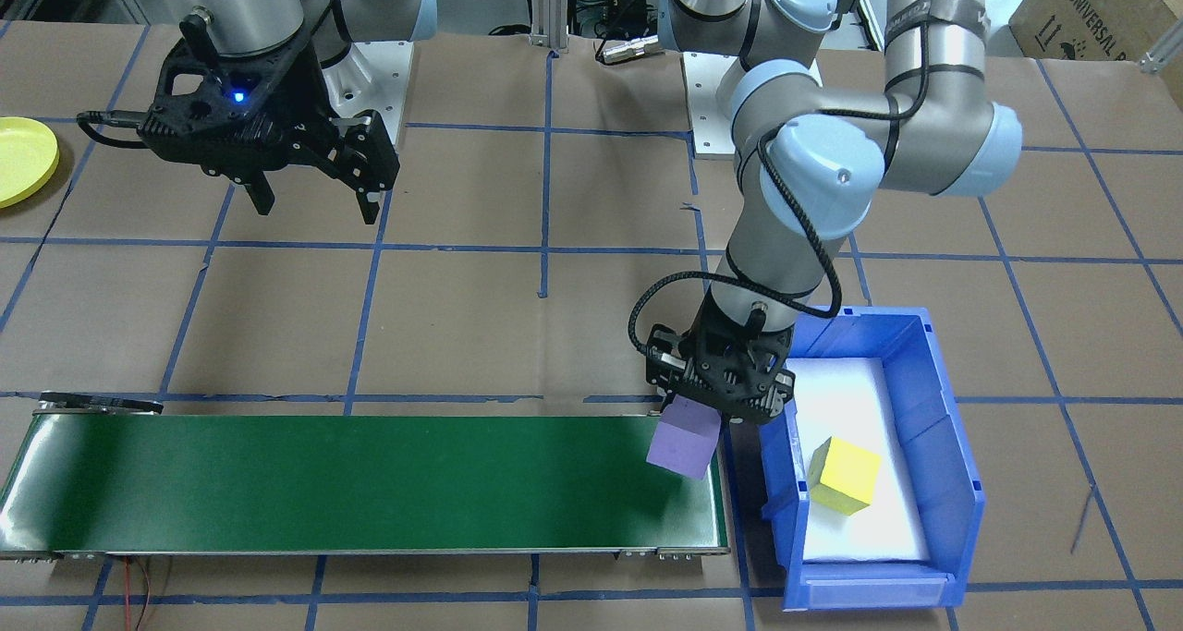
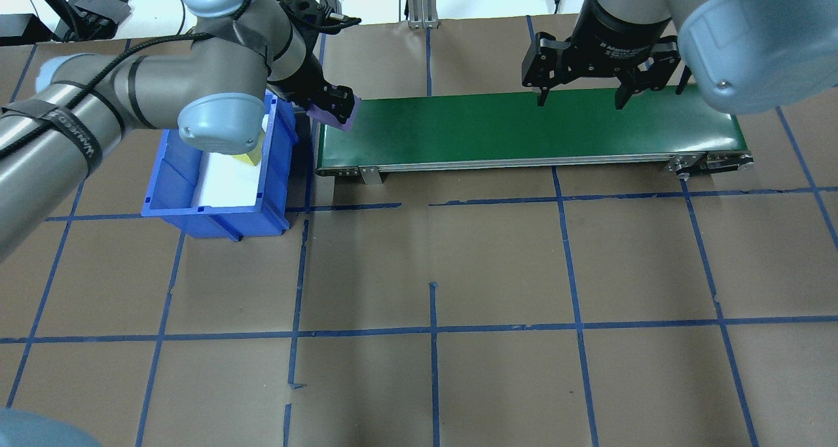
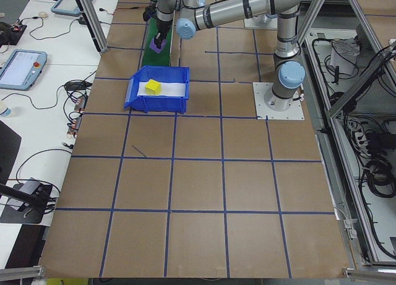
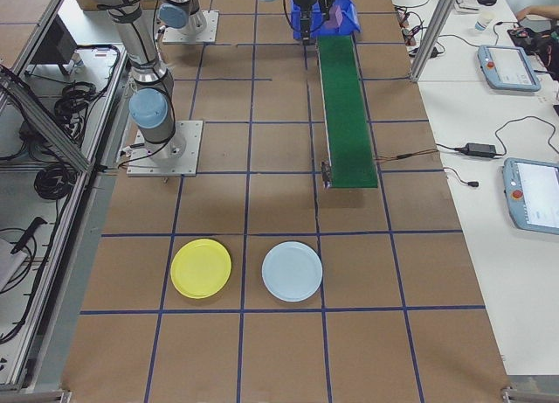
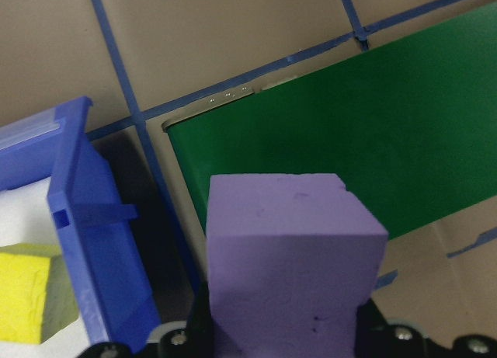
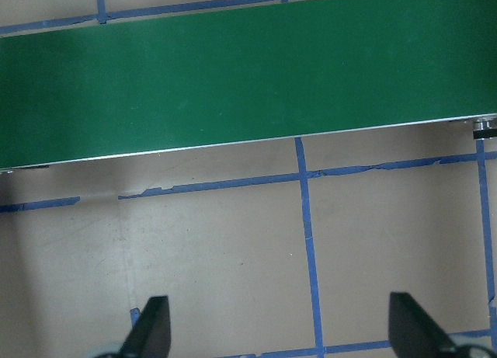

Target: Move block left to right into plate

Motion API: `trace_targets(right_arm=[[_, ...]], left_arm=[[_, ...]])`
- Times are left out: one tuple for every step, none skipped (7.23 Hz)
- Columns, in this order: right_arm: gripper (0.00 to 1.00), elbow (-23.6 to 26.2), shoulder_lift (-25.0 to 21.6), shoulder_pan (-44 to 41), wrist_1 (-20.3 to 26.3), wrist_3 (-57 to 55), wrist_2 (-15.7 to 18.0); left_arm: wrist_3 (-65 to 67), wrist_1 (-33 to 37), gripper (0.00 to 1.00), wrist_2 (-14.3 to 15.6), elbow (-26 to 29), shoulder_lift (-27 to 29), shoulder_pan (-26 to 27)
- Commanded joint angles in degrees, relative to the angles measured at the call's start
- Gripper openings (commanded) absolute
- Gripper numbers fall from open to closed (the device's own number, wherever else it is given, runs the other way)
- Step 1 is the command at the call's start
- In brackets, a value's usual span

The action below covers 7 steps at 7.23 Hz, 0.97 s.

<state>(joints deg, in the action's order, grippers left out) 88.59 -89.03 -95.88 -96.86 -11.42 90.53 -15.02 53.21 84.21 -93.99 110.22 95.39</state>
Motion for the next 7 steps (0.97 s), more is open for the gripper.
trace_targets(right_arm=[[1.00, 0.09, 0.00, 0.08, 0.09, 0.70, 0.17], [1.00, 0.09, 0.00, 0.08, 0.09, 0.79, 0.60], [1.00, 0.09, 0.09, -0.01, 0.35, 0.79, 0.69], [1.00, 0.09, 0.52, 0.08, 0.70, 0.96, 0.78], [1.00, 0.43, 0.61, 0.08, 0.53, 0.62, 0.78], [1.00, 0.79, 0.53, 0.17, 0.61, 0.79, 0.78], [1.00, 0.88, 0.53, 0.34, 0.62, 0.79, 0.35]], left_arm=[[0.17, -4.76, 0.50, -2.03, -0.05, 5.16, 0.23], [0.60, -4.87, 1.00, -2.12, -0.05, 6.13, 0.23], [3.48, -4.69, 1.00, -1.78, 0.04, 5.88, 0.23], [4.64, -3.91, 1.00, -0.81, 0.91, 3.27, 0.15], [4.30, 1.32, 1.00, 4.33, 1.27, -0.85, -0.38], [4.21, 5.46, 1.00, 6.99, 1.88, -3.93, -1.08], [4.12, 10.03, 1.00, 7.19, 3.10, -4.83, -4.91]])
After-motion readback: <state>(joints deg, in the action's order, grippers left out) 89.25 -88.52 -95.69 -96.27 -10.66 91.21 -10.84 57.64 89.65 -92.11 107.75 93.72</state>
